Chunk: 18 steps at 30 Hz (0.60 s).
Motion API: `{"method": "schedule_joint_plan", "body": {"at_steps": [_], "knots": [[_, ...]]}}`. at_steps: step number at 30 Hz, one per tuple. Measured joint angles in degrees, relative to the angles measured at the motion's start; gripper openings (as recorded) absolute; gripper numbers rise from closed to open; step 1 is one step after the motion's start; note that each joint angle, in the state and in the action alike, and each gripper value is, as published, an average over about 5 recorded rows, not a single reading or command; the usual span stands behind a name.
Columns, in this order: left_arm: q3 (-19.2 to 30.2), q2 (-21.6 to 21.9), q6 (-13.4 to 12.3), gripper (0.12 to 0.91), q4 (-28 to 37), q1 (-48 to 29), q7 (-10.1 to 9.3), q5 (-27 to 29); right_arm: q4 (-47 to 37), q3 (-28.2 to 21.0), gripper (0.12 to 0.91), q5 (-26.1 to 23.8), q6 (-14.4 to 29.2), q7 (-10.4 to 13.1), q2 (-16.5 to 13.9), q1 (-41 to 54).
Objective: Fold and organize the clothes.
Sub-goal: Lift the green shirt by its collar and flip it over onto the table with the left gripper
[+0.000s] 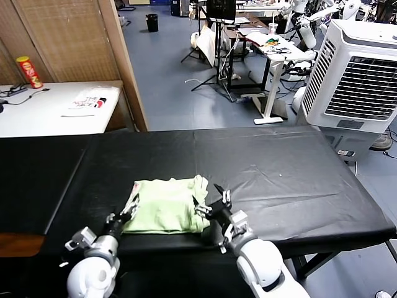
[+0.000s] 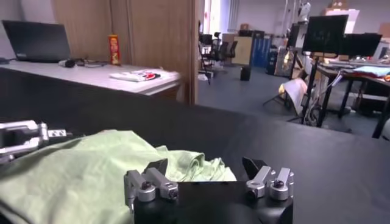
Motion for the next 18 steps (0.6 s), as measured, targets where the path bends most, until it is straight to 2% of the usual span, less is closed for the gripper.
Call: {"method": "schedule_joint_plan", "body": {"at_steps": [9,11,13,18], "knots": [[-0.64,-0.28,0.29,0.203,0.61,-0.15,-0.11,-2.32,-0.01,0.31,0.798,-1.88,1.01,-0.03,1.06,-0.87],[-0.66,-0.40,0.49,0.155,0.27,-0.25,-0.42,-1.44,-0.03,0.51,0.798,-2.79,1.35,-0.03,1.35,-1.29],[-0.68,-0.43,0.95,0.153,-0.25,-0.29,-0.87,0.64,0.01,0.78,0.798,-3.50,1.52,-0.03,1.57,-1.77],[-1.12,0.59,2.48,0.151,-1.98,-0.22,-1.39,10.59,0.47,1.52,0.798,-4.62,1.59,0.02,1.70,-2.97]]}}
